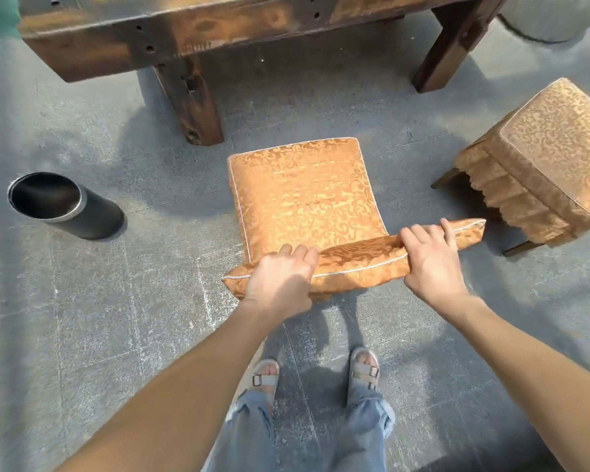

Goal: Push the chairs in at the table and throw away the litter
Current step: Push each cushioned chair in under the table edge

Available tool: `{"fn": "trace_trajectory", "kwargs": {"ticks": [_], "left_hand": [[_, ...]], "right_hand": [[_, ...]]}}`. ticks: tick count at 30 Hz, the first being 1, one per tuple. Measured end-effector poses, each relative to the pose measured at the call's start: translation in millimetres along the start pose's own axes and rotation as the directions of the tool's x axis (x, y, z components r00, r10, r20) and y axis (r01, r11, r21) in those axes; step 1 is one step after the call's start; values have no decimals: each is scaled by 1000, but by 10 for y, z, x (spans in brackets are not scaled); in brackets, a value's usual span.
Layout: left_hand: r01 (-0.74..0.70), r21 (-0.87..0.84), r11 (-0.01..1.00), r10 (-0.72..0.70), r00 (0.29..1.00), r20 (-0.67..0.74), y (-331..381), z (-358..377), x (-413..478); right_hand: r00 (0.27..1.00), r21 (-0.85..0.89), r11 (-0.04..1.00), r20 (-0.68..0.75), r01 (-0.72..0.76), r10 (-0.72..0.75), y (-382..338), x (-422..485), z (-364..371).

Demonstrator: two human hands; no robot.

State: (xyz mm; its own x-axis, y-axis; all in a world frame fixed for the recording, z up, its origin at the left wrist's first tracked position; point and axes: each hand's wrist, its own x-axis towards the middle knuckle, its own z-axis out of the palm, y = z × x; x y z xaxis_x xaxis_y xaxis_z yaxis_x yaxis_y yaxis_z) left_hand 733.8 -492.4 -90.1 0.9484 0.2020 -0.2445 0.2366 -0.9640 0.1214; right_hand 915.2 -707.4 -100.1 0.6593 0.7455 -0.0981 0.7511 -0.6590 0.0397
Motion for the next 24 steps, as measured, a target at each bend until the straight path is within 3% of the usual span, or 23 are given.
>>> {"fn": "trace_trajectory", "kwargs": {"ticks": [3, 7, 24], "left_hand": [[-8, 18, 1000, 8, 1000, -5, -15, 83, 1], [-69, 106, 992, 65, 997, 38, -44, 74, 76], [34, 163, 986, -22, 997, -78, -221, -240, 1507]], "right_hand": [[991, -7, 992, -47, 124, -125, 64, -2, -4], [961, -15, 961, 13, 277, -277, 219, 116, -24], [925, -58, 923, 13, 380, -380, 923, 1785, -140]]}}
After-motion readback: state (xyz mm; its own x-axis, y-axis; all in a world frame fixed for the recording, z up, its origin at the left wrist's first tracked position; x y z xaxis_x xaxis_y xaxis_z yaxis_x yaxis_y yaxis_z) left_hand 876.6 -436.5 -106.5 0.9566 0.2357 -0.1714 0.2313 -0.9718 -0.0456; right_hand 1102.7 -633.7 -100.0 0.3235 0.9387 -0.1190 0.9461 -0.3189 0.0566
